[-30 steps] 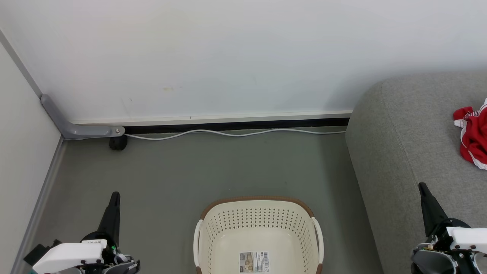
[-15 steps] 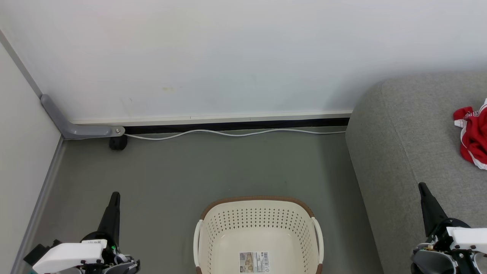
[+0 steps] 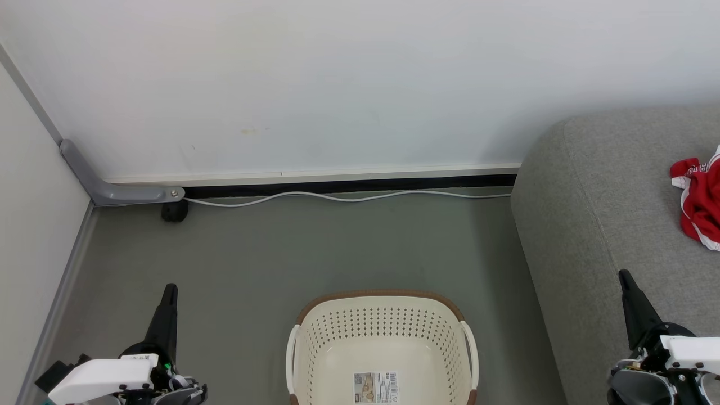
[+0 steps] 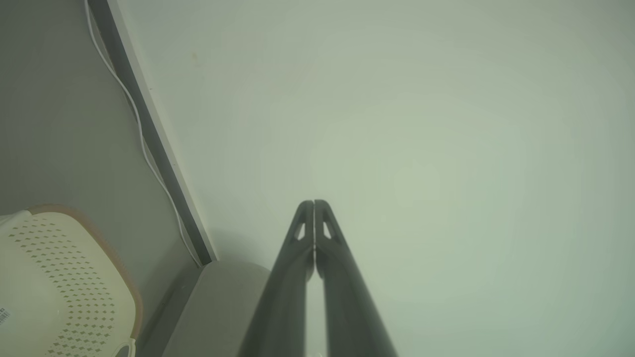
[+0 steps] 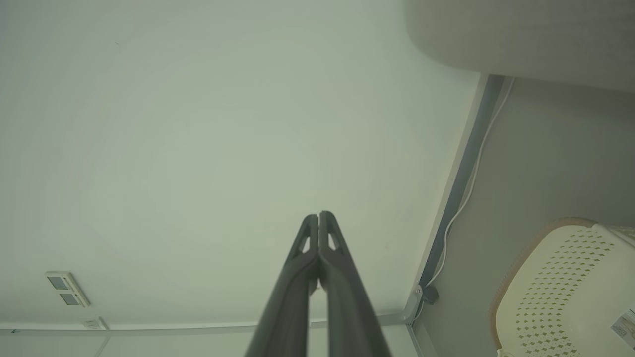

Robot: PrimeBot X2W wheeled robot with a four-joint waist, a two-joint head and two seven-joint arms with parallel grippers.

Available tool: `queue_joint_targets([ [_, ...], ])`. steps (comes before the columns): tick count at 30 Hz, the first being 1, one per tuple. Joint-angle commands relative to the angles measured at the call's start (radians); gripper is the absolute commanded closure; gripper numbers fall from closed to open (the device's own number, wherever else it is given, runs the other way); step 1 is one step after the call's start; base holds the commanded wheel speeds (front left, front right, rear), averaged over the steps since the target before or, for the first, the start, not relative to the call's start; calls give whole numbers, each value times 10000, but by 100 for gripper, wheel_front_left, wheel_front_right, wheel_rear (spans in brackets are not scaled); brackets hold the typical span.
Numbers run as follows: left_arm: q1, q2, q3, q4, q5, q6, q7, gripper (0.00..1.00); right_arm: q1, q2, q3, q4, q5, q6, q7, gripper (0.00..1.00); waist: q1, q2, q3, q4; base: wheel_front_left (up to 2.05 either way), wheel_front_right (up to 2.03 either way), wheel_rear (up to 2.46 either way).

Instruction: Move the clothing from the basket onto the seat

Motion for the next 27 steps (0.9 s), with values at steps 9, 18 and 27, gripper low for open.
queue_joint_targets([
  [9, -582, 177, 327, -287, -37, -86, 64, 100, -163, -100, 165, -315, 116, 16, 76, 100, 0, 0, 0, 0, 0, 0, 0],
  [18, -582, 177, 326, -287, -37, -86, 64, 100, -163, -100, 165, -315, 117, 16, 76, 100, 0, 0, 0, 0, 0, 0, 0],
  [27, -582, 177, 326, -288, -37, -86, 64, 100, -163, -100, 166, -315, 117, 16, 76, 100, 0, 0, 0, 0, 0, 0, 0],
])
